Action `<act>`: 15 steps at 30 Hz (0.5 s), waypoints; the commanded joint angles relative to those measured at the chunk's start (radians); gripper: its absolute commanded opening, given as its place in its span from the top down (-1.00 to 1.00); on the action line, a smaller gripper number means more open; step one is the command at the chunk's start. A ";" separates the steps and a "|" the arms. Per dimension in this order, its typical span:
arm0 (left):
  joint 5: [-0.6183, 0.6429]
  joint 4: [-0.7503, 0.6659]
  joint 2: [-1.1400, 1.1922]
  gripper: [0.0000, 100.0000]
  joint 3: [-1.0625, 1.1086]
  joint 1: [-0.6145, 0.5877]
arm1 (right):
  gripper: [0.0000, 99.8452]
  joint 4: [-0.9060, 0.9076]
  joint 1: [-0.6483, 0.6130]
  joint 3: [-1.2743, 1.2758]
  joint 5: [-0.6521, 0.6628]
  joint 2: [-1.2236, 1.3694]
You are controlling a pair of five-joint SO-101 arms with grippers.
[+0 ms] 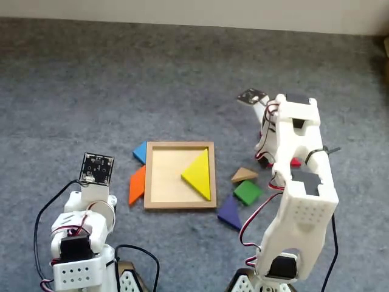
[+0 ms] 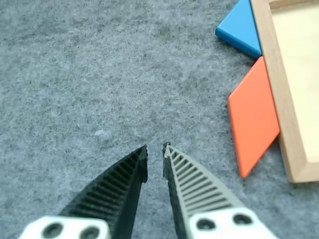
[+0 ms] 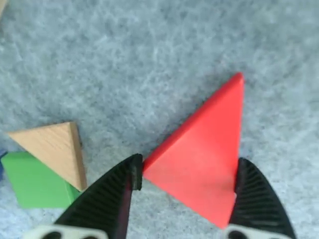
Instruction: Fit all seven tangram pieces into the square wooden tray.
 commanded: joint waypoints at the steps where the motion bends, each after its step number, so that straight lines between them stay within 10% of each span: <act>1: 0.000 -0.015 -0.036 0.85 0.021 -0.008 | 0.60 0.101 0.012 -0.093 0.003 -0.016; 15: 0.000 -0.015 -0.036 0.85 0.021 -0.005 | 0.60 0.400 -0.102 -0.479 -0.097 -0.015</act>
